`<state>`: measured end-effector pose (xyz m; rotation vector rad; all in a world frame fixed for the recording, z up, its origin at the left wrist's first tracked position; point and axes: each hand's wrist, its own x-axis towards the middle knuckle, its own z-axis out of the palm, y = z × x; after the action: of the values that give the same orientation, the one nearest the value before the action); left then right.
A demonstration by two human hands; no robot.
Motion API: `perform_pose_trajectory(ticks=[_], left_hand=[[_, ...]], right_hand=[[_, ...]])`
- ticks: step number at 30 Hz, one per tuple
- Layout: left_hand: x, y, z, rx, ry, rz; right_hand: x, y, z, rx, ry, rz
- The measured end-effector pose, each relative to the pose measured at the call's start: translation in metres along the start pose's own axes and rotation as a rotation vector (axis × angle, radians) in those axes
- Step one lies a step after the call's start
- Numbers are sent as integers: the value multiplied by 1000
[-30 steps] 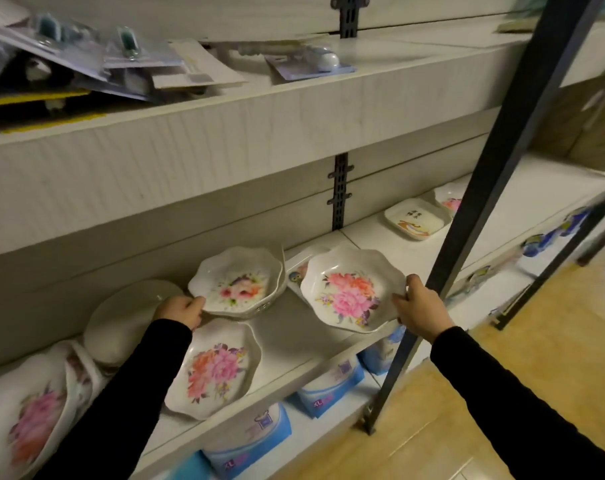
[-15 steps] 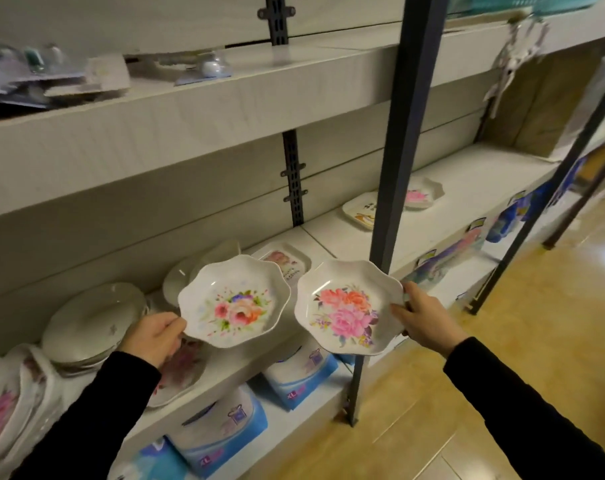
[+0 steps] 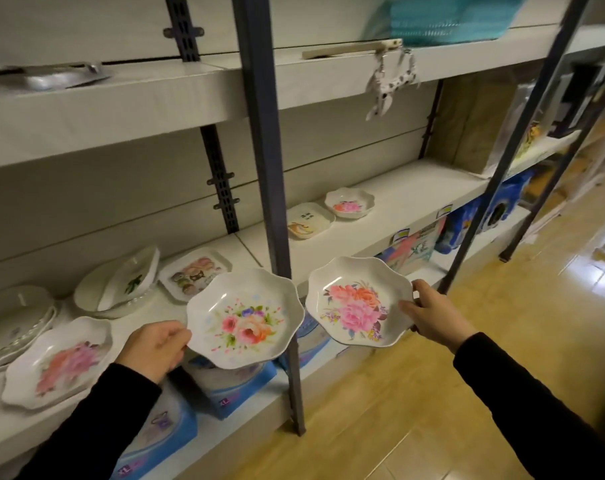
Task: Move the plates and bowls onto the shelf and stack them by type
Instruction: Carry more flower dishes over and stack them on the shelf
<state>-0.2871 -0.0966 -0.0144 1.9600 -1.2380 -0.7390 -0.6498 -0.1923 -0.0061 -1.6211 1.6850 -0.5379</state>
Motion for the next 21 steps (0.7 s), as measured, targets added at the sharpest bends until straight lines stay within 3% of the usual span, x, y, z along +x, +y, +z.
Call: perform_pose_trajectory(ticks=[13, 21], left_hand=[[13, 92, 110, 17, -63, 23], [60, 132, 155, -67, -49, -5]], right_hand=[[60, 67, -100, 22, 44, 71], [143, 86, -127, 41, 39, 76]])
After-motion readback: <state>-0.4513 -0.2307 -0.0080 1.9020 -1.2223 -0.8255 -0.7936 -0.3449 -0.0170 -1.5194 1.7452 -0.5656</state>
